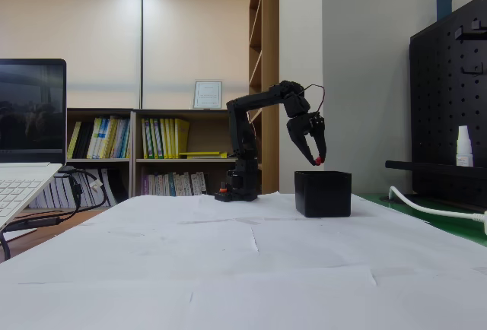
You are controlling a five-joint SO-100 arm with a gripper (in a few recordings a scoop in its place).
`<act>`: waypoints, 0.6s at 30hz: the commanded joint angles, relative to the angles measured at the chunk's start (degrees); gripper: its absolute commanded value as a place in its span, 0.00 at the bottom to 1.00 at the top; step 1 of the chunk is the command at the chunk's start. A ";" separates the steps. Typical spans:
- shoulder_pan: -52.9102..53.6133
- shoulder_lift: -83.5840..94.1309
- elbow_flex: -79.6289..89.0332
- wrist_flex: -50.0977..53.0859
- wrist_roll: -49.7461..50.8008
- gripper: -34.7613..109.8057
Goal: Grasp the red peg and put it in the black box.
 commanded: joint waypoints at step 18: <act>0.00 2.37 2.11 2.90 -1.49 0.44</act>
